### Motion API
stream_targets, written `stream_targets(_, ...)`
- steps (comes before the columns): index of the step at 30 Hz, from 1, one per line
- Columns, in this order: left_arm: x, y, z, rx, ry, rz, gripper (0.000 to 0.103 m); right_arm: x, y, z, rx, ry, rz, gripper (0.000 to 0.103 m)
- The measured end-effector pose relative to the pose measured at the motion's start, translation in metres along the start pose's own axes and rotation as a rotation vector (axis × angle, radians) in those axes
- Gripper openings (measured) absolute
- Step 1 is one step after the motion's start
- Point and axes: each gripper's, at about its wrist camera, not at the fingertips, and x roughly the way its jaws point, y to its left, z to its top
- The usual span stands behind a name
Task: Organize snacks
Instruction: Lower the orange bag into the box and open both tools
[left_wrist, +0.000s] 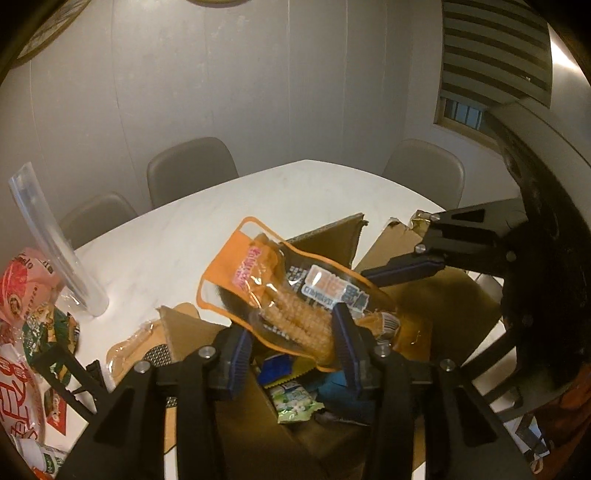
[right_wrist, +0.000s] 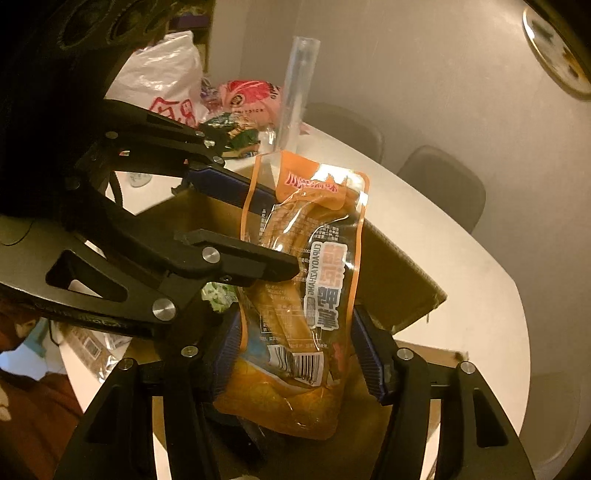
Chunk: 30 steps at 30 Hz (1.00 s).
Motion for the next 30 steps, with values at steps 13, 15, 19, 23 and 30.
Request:
stream_targets(13,-0.028,0.021,-0.002,-0.057,-0.087,0.088,0.065,-0.005,-0.009,-0.007,0.049,-0.016,0.002,0.071)
stream_targets(15,-0.034,0.023,-0.002,-0.061,-0.100,0.088,0.065,-0.012,-0.008,-0.007,0.045,-0.040,0.006,0.071)
stream_targets(19,-0.037,0.024,-0.004,-0.052,-0.101,0.105,0.066,-0.007,0.004,-0.003,0.008,-0.023,-0.051,0.069)
stream_targets(23,-0.035,0.022,-0.009,-0.050,-0.092,0.098,0.066,0.017,-0.001,0.000,-0.004,0.045,-0.101,0.054)
stream_targets(30,-0.025,0.023,-0.009,-0.041,-0.071,0.101,0.066,0.025,-0.004,0.011,-0.093,0.050,-0.194,0.014)
